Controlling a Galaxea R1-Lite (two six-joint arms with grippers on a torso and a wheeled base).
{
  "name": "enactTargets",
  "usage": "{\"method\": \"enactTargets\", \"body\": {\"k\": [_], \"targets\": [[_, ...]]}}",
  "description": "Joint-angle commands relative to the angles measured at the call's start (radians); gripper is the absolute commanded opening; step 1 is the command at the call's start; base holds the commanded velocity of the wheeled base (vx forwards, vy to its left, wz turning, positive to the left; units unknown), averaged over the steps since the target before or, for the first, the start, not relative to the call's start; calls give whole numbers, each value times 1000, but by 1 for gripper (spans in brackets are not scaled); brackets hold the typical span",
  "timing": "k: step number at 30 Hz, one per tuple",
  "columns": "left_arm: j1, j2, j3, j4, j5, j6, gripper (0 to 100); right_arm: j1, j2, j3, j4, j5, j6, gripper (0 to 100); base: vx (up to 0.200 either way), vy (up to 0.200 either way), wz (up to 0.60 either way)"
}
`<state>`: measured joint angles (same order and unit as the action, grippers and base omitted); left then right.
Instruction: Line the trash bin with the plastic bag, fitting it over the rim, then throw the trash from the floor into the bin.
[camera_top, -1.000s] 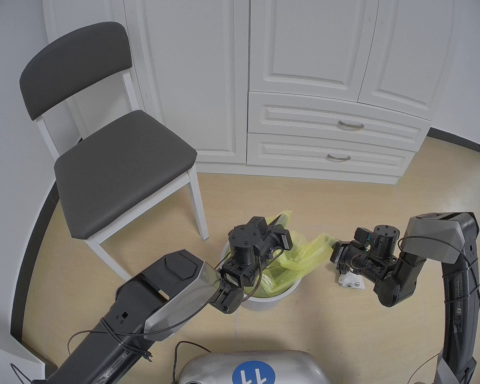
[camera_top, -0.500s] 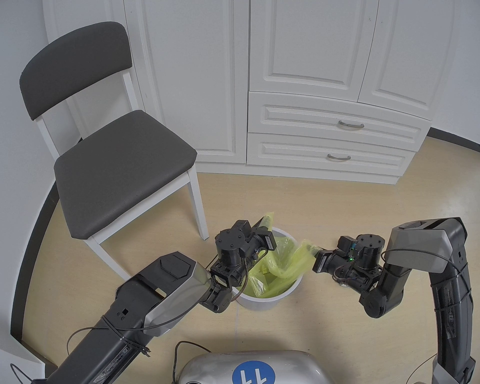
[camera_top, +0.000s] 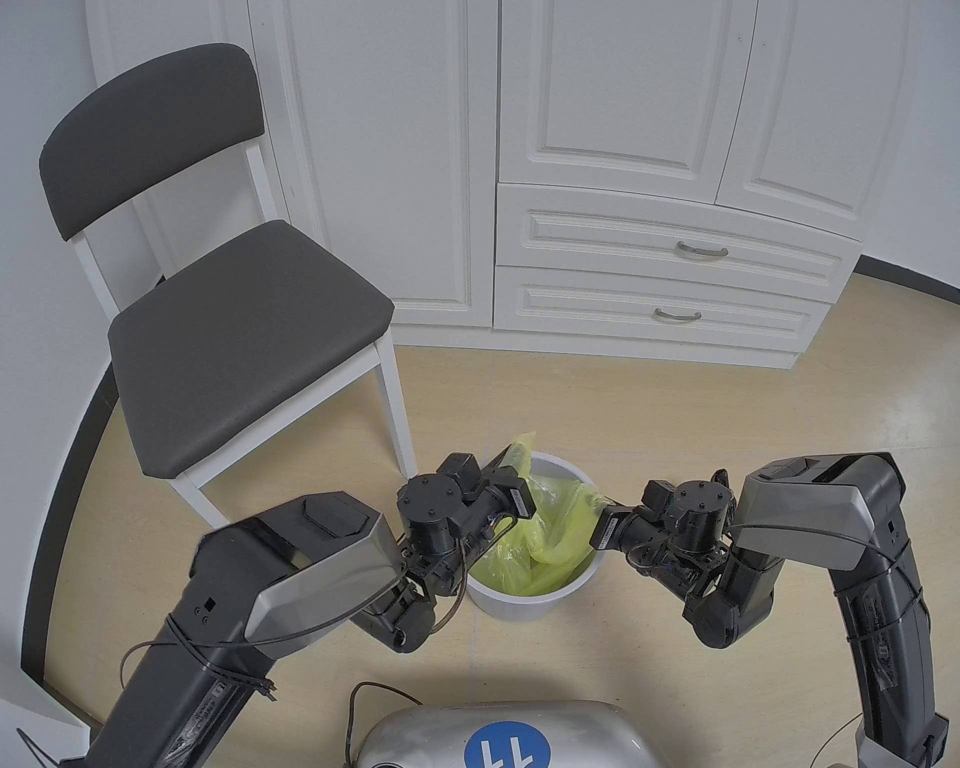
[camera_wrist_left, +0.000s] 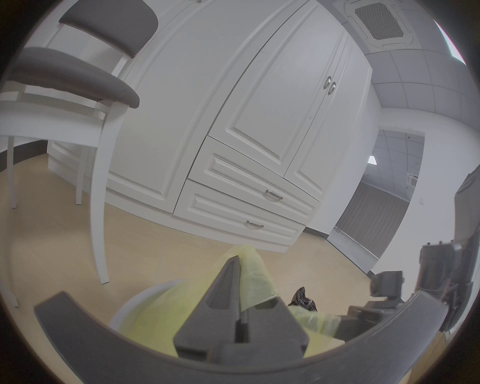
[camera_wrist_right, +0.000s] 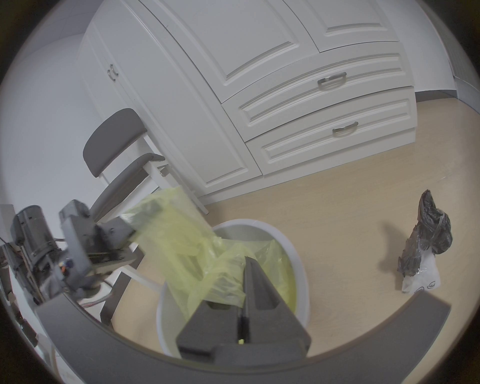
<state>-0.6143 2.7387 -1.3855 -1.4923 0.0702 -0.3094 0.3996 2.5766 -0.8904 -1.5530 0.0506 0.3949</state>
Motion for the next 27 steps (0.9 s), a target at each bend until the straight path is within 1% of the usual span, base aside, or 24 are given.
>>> {"method": "enactTargets", "body": {"k": [1,3,7,10,15,17,18,19,25,27], "targets": [[4,-152,178,-40,0,7,0,1,-7,-2,-9,-18,-2,0,0,0,0],[11,-172,204,-39,-3,9,0,-5,-12,-1,-1,-18,-11,0,0,0,0],[45,-217,278,-39,-13,15,0,-33,-12,10,7,-18,-96,0,0,0,0],[73,-223,318,-39,-41,16,0,-50,-15,21,7,-18,-143,0,0,0,0],[119,-221,401,-37,-105,84,0,-79,-21,39,7,-18,-203,0,0,0,0],[125,-218,410,-37,-115,90,0,-88,-19,44,7,-18,-226,0,0,0,0],[137,-215,413,-36,-127,92,0,-107,-15,45,8,-18,-263,0,0,0,0],[143,-212,411,-34,-133,92,0,-116,-10,47,8,-17,-278,0,0,0,0],[172,-212,407,-14,-147,96,0,-157,0,59,13,-8,-335,0,0,0,0],[195,-211,408,32,-158,128,0,-183,4,68,14,0,-378,0,0,0,0]]}}
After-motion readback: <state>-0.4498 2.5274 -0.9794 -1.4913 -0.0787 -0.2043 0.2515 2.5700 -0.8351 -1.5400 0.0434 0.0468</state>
